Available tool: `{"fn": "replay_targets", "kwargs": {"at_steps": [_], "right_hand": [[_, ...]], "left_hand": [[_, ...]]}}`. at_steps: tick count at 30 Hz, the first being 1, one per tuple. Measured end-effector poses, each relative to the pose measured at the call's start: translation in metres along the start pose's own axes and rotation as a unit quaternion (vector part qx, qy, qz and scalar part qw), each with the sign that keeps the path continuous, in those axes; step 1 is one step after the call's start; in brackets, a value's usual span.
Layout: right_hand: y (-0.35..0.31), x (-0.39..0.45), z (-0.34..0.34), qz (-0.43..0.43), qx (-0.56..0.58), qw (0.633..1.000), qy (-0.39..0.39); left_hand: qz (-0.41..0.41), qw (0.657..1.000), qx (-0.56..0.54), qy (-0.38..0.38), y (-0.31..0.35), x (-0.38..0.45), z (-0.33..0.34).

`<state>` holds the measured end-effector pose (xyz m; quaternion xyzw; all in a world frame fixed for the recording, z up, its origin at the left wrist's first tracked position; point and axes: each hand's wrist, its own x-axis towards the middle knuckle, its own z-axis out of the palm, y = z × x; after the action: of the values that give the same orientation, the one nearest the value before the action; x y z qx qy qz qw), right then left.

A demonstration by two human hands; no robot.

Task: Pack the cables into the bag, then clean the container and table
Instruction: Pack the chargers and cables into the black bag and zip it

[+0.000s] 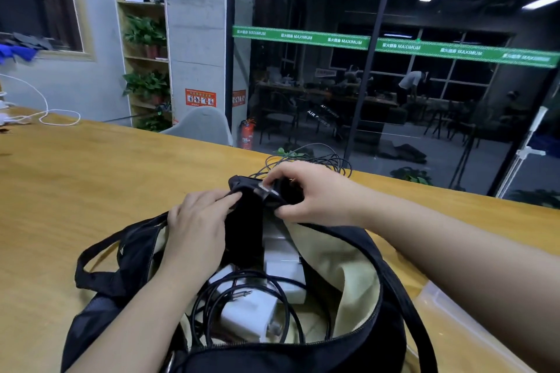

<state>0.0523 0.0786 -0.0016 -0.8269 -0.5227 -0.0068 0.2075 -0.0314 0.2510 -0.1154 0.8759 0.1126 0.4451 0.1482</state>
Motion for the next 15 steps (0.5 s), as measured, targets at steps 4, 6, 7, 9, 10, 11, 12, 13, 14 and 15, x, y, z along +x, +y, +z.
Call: {"fn": "replay_targets", "kwargs": {"at_steps": [4,6,7,9,10,11,12,13,14,15], "right_hand": [[-0.019,-0.009,0.012,-0.021,-0.053,0.996,-0.062],[-0.021,-0.01,0.021,-0.022,-0.091,0.991,-0.096],[-0.022,-0.009,0.025,-0.019,-0.106,0.988,-0.112],[-0.018,-0.008,0.033,-0.007,-0.123,0.983,-0.135],[-0.016,-0.007,0.036,-0.001,-0.128,0.982,-0.142],[-0.013,-0.006,0.038,0.002,-0.13,0.981,-0.147],[-0.011,-0.005,0.04,0.005,-0.131,0.98,-0.15],[-0.009,-0.004,0.042,0.005,-0.13,0.98,-0.15],[-0.007,-0.003,0.043,0.005,-0.131,0.98,-0.149],[-0.005,-0.002,0.044,0.004,-0.132,0.98,-0.148]], "left_hand": [[0.0,1.0,-0.006,0.003,-0.003,0.0,0.0],[-0.002,1.0,-0.005,-0.001,-0.005,0.001,0.0],[-0.004,1.0,-0.003,-0.002,-0.006,0.001,0.0],[-0.009,1.0,-0.001,-0.006,-0.006,0.0,0.0],[-0.009,1.0,0.001,-0.008,-0.006,0.0,0.0],[-0.007,1.0,0.002,-0.01,-0.006,0.0,0.0],[-0.005,1.0,0.004,-0.01,-0.006,0.0,0.0],[-0.004,1.0,0.005,-0.008,-0.006,0.0,0.0],[-0.003,1.0,0.004,-0.006,-0.005,0.0,0.0],[-0.001,1.0,0.003,-0.004,-0.006,0.001,0.0]]}}
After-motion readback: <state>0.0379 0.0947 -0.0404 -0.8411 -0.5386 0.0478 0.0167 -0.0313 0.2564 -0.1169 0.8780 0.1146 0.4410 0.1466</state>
